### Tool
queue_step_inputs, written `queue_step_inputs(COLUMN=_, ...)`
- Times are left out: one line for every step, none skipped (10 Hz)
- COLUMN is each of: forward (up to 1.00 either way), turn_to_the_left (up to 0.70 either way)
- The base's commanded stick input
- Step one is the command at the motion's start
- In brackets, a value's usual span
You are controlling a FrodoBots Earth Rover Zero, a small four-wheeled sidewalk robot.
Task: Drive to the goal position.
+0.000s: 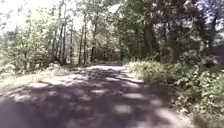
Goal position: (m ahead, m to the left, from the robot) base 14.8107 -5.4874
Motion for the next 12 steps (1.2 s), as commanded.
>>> queue_step_inputs(forward=0.45, turn_to_the_left=0.0)
queue_step_inputs(forward=0.45, turn_to_the_left=0.0)
queue_step_inputs(forward=0.45, turn_to_the_left=0.0)
queue_step_inputs(forward=0.45, turn_to_the_left=0.0)
queue_step_inputs(forward=0.45, turn_to_the_left=0.0)
queue_step_inputs(forward=0.45, turn_to_the_left=-0.05)
queue_step_inputs(forward=0.45, turn_to_the_left=-0.11)
queue_step_inputs(forward=0.45, turn_to_the_left=-0.27)
queue_step_inputs(forward=0.45, turn_to_the_left=-0.21)
queue_step_inputs(forward=0.45, turn_to_the_left=-0.03)
queue_step_inputs(forward=0.45, turn_to_the_left=0.0)
queue_step_inputs(forward=0.45, turn_to_the_left=0.0)
